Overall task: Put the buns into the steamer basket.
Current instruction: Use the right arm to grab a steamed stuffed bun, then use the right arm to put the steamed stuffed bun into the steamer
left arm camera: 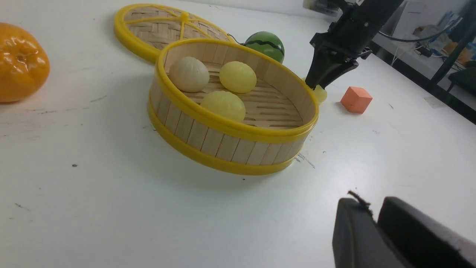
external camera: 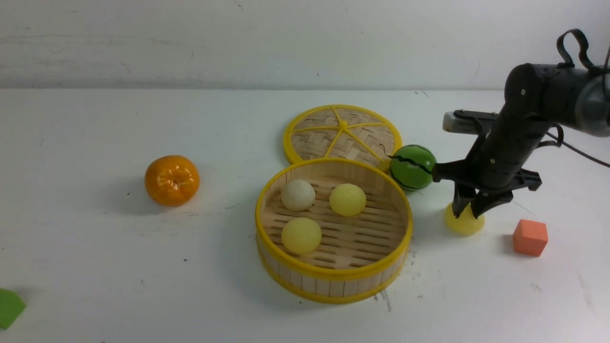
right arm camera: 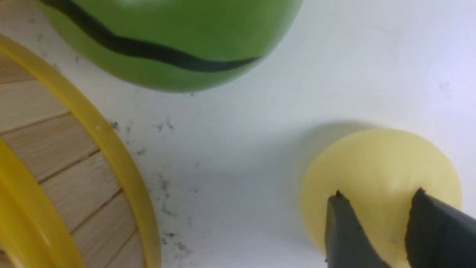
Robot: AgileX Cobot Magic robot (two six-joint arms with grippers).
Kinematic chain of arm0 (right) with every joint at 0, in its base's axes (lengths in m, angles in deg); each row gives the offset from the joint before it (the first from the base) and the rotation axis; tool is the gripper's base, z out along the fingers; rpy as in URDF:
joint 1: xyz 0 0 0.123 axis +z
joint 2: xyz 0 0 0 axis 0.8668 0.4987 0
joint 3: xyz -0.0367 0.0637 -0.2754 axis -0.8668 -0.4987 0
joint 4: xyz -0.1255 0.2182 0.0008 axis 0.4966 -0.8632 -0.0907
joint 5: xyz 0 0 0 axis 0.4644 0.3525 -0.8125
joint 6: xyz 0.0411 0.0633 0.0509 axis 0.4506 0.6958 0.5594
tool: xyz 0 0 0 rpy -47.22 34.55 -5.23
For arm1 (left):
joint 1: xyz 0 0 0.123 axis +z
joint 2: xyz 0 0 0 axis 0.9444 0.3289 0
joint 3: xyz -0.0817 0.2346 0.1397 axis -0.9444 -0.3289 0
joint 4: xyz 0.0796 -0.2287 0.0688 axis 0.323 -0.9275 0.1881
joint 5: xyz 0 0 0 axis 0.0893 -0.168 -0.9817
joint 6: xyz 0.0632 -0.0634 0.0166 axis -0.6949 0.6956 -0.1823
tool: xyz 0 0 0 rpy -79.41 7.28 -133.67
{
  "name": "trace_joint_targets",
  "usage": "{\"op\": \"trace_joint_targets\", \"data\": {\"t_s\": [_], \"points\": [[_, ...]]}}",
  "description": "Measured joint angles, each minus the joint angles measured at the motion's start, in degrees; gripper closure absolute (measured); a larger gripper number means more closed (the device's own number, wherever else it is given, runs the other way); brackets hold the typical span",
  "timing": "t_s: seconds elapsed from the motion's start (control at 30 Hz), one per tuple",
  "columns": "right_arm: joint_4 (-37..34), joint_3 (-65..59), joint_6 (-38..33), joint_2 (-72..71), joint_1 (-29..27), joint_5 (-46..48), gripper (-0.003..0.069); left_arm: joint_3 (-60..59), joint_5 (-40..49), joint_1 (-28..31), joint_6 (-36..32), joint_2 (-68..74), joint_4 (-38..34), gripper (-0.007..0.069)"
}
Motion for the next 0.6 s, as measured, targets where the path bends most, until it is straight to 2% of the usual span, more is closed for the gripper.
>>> {"op": "trace_joint_targets", "data": {"t_s": [0.13,0.17,0.33,0.6], "points": [[0.08,0.00,-0.18,0.00,0.00,-0.40,0.0489,0.00,0.00,0.00,-0.07,0.00,0.00,0.0529],[0.21,0.00,-0.81,0.00,0.00,-0.74,0.0533,0.00,0.00,0.00,-0.07,0.00,0.00,0.0526],[0.26,0.00,-4.22,-0.15,0.00,-1.05,0.0653,0.00,0.00,0.00,-0.07,0.00,0.00,0.0522],[0.19,-0.17,-6.48,-6.59,2.11,3.74,0.0659,0.00,0.00,0.00,-0.07,0.00,0.00,0.0512]]}}
